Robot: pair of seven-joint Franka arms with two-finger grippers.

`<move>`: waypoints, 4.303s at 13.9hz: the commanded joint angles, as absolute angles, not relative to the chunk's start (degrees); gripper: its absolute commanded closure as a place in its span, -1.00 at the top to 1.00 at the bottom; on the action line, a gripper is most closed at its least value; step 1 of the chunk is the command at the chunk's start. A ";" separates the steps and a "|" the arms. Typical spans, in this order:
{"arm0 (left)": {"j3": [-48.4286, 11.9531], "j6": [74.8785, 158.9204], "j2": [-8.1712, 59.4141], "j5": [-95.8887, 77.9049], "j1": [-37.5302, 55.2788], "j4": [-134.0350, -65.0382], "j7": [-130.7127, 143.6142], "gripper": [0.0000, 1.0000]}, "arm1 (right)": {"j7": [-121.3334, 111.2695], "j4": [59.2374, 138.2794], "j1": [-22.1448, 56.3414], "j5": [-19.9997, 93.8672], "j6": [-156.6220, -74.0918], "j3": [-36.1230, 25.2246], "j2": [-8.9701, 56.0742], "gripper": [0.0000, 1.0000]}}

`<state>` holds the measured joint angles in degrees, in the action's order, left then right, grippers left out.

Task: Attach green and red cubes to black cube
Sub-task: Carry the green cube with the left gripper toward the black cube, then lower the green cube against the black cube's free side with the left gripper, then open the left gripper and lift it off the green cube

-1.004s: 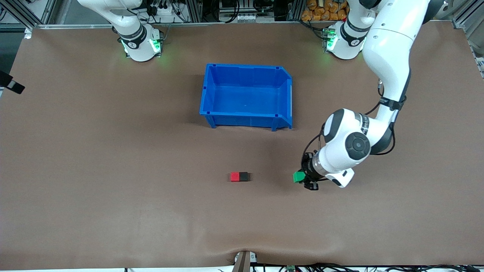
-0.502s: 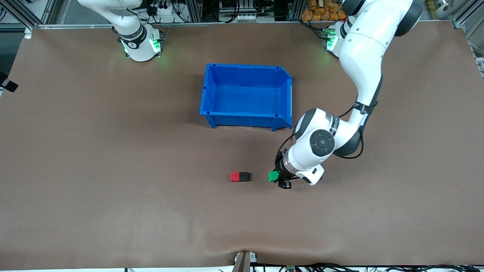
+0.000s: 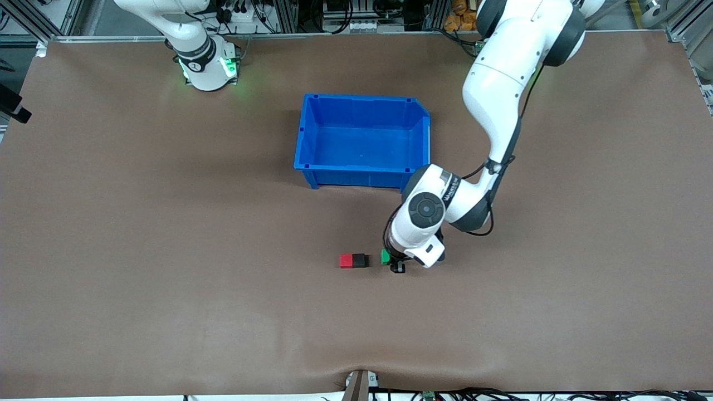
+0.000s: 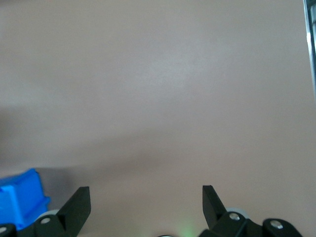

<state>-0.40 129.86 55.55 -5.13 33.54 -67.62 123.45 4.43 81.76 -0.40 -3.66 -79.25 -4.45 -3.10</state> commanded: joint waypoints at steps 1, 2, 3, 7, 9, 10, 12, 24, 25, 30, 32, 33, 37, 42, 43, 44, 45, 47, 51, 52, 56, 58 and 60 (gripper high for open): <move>0.62 129.55 59.06 -6.06 34.45 -61.62 124.54 -1.00 | 2.20 83.94 0.18 -5.36 -80.25 -4.31 -4.92 1.00; 0.53 130.51 59.15 -6.15 34.45 -61.44 124.54 -1.00 | 2.37 83.85 0.09 -4.93 -80.16 -4.39 -4.75 1.00; 0.27 131.21 59.93 -6.15 34.54 -61.35 124.54 -1.00 | 2.37 83.67 0.09 -4.66 -79.98 -4.39 -4.66 1.00; 0.09 132.36 60.55 -6.24 34.89 -60.47 124.54 -1.00 | 2.37 83.50 -0.35 -0.97 -79.98 -4.48 -4.57 1.00; 0.09 132.28 60.64 -6.24 35.59 -60.47 124.54 -1.00 | 2.29 83.50 0.00 -0.97 -79.98 -4.48 -4.57 1.00; 0.09 132.36 60.64 -6.24 35.68 -60.47 124.54 -1.00 | 2.29 83.50 0.09 -0.97 -79.98 -4.40 -4.57 1.00; 0.09 132.54 60.73 -6.24 35.68 -60.47 124.54 -1.00 | 2.29 83.50 0.18 -0.97 -79.98 -4.40 -4.57 1.00; -0.70 132.63 60.38 -6.59 35.68 -60.56 125.16 -1.00 | 2.37 83.50 0.35 -0.88 -79.54 -4.22 -4.48 1.00; -0.79 132.63 60.38 -6.59 35.68 -60.56 125.16 -1.00 | 2.37 83.50 0.35 -0.88 -79.54 -4.22 -4.48 1.00; -0.88 133.68 60.64 -6.59 35.68 -60.56 125.07 -1.00 | 2.37 83.50 0.26 -0.88 -79.54 -4.22 -4.48 1.00; -0.88 134.38 60.73 -6.59 35.68 -60.64 125.07 -1.00 | 2.37 83.50 0.35 -0.79 -79.54 -4.22 -4.48 1.00; -0.88 134.99 60.82 -6.59 35.77 -60.73 125.07 -1.00 | 2.37 83.50 0.26 -0.88 -79.54 -4.22 -4.48 1.00; -0.88 136.76 62.49 -6.59 36.39 -60.82 125.24 -1.00 | 2.37 83.41 0.18 0.43 -78.66 -4.39 -4.39 1.00; -0.88 137.11 62.49 -6.68 36.47 -61.00 125.25 -0.97 | 2.37 83.41 -0.09 0.70 -78.75 -4.39 -4.39 1.00; -0.88 137.02 62.40 -6.59 36.47 -61.08 125.24 -0.39 | 2.37 83.41 0.00 0.70 -78.75 -4.39 -4.39 1.00; -0.79 136.85 62.14 -6.59 36.47 -61.17 125.16 0.22 | 2.37 83.41 0.00 0.70 -78.66 -4.48 -4.31 1.00; -0.70 136.41 61.96 -6.42 36.65 -61.17 124.98 0.97 | 2.37 83.32 -0.09 0.70 -78.66 -4.40 -4.39 1.00; -0.70 133.79 60.22 -6.15 36.83 -61.17 124.63 1.00 | 2.37 83.23 -0.09 0.79 -78.66 -4.39 -4.39 1.00; -0.79 121.06 52.14 -6.15 35.69 -61.17 118.41 1.00 | 2.29 83.14 -0.35 0.79 -78.66 -4.31 -4.31 1.00; -0.70 118.24 50.38 -6.15 35.07 -61.26 116.56 1.00 | 2.29 83.06 -0.44 0.79 -78.75 -4.31 -4.31 1.00; -0.18 107.96 41.94 -4.49 33.40 -62.31 103.83 1.00 | 2.29 83.14 -0.53 0.79 -78.66 -4.22 -4.22 1.00; -0.18 102.07 37.38 -3.96 31.30 -62.75 96.54 1.00 | 1.94 83.14 -0.53 0.79 -78.66 -4.22 -4.31 1.00; -0.18 95.48 32.45 -3.08 28.14 -63.63 86.80 1.00 | 1.50 83.14 -0.53 0.70 -78.49 -4.13 -4.31 1.00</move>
